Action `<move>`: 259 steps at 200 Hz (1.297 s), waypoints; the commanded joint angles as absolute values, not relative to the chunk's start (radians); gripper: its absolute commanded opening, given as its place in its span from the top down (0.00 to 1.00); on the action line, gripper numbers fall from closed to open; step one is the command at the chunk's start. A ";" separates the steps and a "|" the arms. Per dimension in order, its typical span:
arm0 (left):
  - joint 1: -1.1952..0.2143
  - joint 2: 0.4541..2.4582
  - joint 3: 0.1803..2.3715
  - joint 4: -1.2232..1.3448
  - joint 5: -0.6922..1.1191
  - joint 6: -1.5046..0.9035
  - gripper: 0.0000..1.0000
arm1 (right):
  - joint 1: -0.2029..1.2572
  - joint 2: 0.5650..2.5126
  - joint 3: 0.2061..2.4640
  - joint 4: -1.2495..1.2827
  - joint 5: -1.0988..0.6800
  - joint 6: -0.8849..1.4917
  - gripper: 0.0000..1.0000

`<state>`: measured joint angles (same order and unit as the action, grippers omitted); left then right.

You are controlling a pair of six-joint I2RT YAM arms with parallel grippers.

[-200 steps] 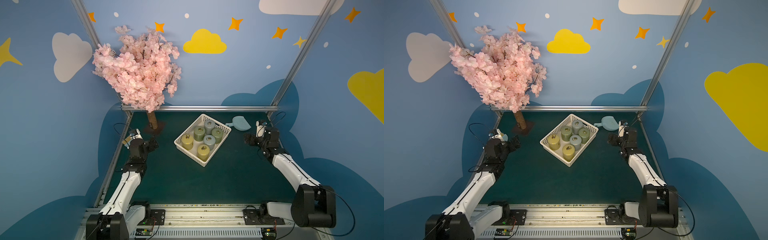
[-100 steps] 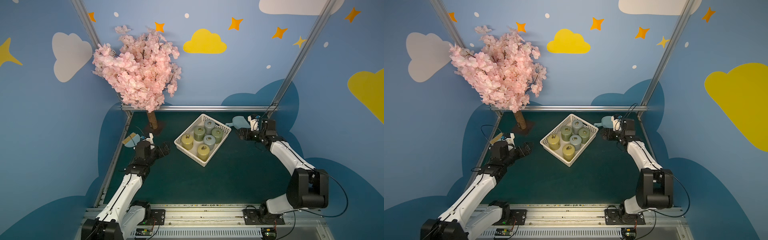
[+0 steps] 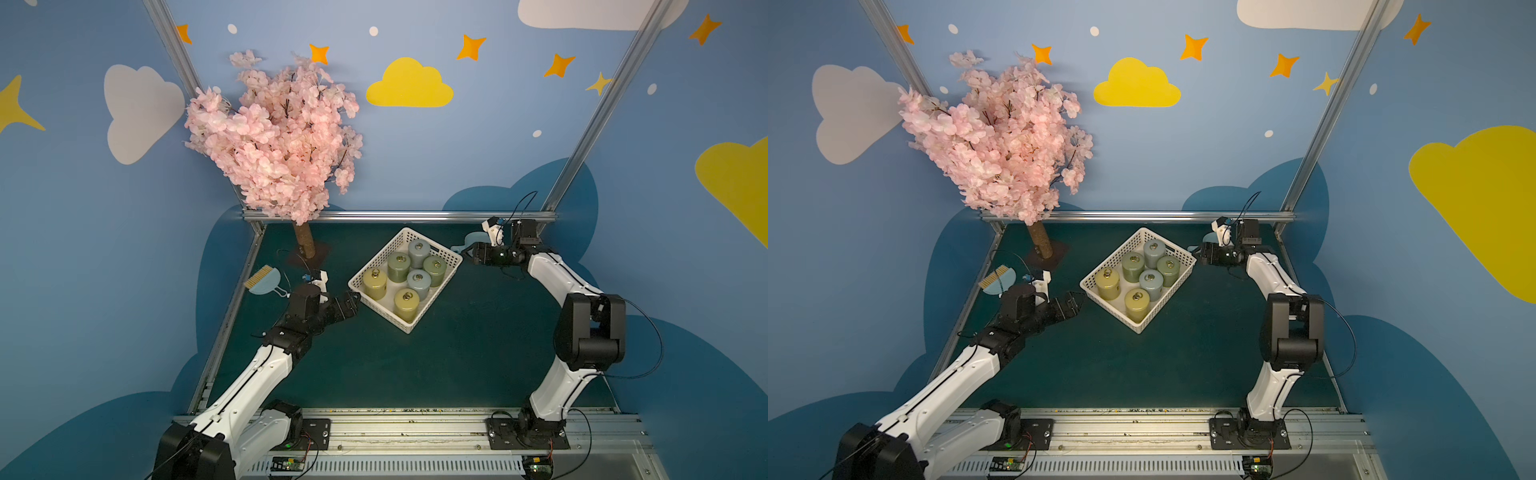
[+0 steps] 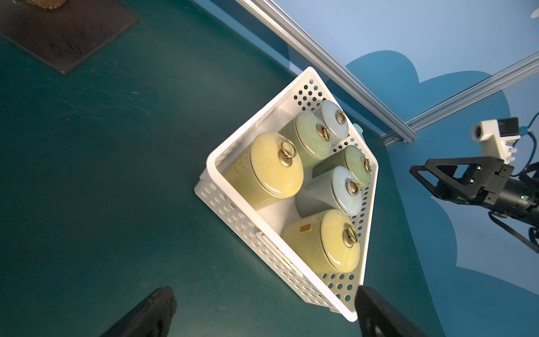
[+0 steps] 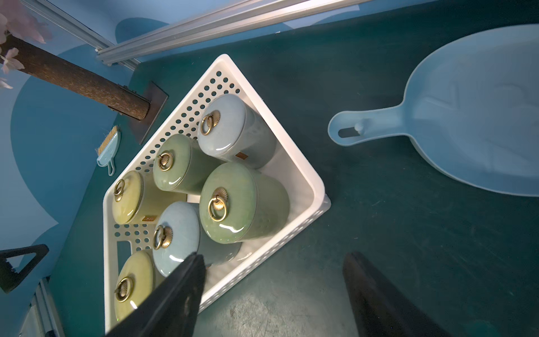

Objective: Take the tea canister out of the basket
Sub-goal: Adjust the basket at the center of the board.

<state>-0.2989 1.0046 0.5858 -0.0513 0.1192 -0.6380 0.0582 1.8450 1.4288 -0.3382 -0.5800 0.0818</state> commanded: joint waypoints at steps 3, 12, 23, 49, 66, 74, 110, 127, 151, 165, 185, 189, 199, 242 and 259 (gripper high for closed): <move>-0.322 1.015 0.568 -0.032 0.094 -0.667 0.00 | 0.069 1.900 1.491 -0.391 -0.618 0.067 0.21; -0.330 1.015 0.565 -0.028 0.090 -0.672 0.00 | 0.072 1.924 1.508 -0.391 -0.621 0.067 0.21; -0.340 1.020 0.564 -0.023 0.088 -0.675 0.00 | 0.075 1.951 1.528 -0.393 -0.628 0.067 0.21; -0.351 1.041 0.578 -0.034 0.091 -0.670 0.00 | 0.084 2.005 1.575 -0.403 -0.642 0.068 0.21; -0.357 1.049 0.577 -0.023 0.094 -0.675 0.00 | 0.090 2.036 1.602 -0.411 -0.649 0.067 0.21; -0.359 1.053 0.574 -0.017 0.092 -0.676 0.00 | 0.090 2.048 1.610 -0.411 -0.656 0.067 0.21; -0.366 1.071 0.575 -0.011 0.096 -0.681 0.00 | 0.102 2.103 1.654 -0.421 -0.673 0.067 0.21; -0.368 1.077 0.582 -0.018 0.099 -0.675 0.00 | 0.106 2.121 1.666 -0.420 -0.685 0.063 0.21; -0.370 1.078 0.586 -0.022 0.096 -0.676 0.00 | 0.112 2.153 1.700 -0.432 -0.709 0.057 0.21; -0.370 1.081 0.587 -0.023 0.094 -0.676 0.00 | 0.116 2.169 1.715 -0.430 -0.725 0.054 0.21; -0.370 1.084 0.586 -0.022 0.088 -0.678 0.00 | 0.119 2.186 1.733 -0.442 -0.751 0.039 0.21; -0.370 1.086 0.587 -0.024 0.087 -0.678 0.00 | 0.120 2.188 1.733 -0.447 -0.755 0.035 0.21; -0.370 1.090 0.593 -0.030 0.081 -0.678 0.00 | 0.122 2.184 1.730 -0.451 -0.768 0.030 0.21; -0.367 1.117 0.610 -0.035 0.058 -0.693 0.00 | 0.136 2.141 1.654 -0.414 -0.817 0.034 0.21; -0.364 1.125 0.617 -0.038 0.051 -0.699 0.00 | 0.144 2.121 1.612 -0.400 -0.817 0.037 0.22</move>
<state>-0.3676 1.1145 0.5835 -0.0372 0.0727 -0.6857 0.1112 2.1750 1.6730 -0.3756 -0.7330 0.0364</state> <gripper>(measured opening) 0.999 0.787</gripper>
